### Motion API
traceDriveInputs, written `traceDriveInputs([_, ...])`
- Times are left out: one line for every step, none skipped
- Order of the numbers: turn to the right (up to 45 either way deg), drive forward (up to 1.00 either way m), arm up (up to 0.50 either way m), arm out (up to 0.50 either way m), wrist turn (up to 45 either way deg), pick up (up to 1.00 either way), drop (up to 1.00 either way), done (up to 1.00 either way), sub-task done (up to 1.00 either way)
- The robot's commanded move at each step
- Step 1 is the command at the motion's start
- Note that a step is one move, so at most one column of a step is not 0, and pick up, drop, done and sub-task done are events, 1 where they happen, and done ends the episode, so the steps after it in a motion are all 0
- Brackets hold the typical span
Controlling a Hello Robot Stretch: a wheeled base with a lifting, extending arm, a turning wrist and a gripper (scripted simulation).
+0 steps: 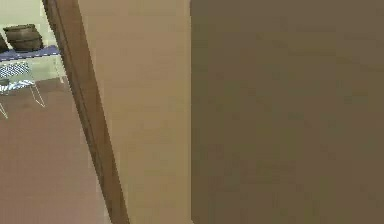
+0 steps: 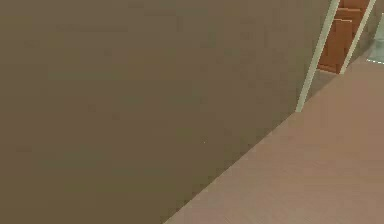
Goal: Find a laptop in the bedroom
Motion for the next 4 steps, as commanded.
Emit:
traceDriveInputs([0.0,0.2,0.0,0.0,0.0,0.0,0.0,0.0,0.0])
traceDriveInputs([-45.0,0.0,0.0,0.0,0.0,0.0,0.0,0.0,0.0])
traceDriveInputs([-45.0,0.0,0.0,0.0,0.0,0.0,0.0,0.0,0.0])
traceDriveInputs([0.0,0.5,0.0,0.0,0.0,0.0,0.0,0.0,0.0])
